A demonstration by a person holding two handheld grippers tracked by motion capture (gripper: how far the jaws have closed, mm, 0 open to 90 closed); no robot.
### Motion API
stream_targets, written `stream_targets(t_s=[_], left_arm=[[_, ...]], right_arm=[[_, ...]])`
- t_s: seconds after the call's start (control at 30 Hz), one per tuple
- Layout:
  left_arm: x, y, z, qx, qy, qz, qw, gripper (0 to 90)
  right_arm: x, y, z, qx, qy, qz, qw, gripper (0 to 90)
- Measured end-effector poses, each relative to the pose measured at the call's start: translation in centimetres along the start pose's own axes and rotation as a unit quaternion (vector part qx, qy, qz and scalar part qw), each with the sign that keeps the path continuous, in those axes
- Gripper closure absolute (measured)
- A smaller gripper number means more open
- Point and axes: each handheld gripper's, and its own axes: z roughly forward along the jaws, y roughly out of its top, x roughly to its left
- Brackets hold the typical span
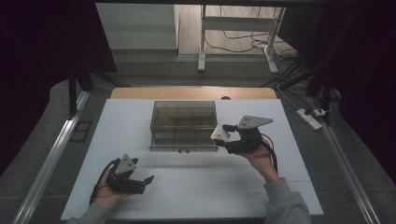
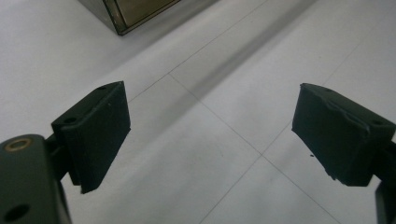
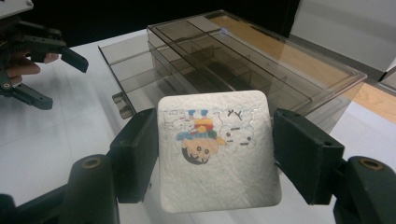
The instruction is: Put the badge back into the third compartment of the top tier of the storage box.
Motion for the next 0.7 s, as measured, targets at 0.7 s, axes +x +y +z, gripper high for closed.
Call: stream_targets(t_s=[0.7], left_arm=[[-0.1, 0.0, 0.1, 0.003, 0.000, 0.003, 1.0000, 11.5]], right_arm=[[1.0, 1.1, 1.2, -0.005, 0.008, -0.015, 0.9998, 32.9]])
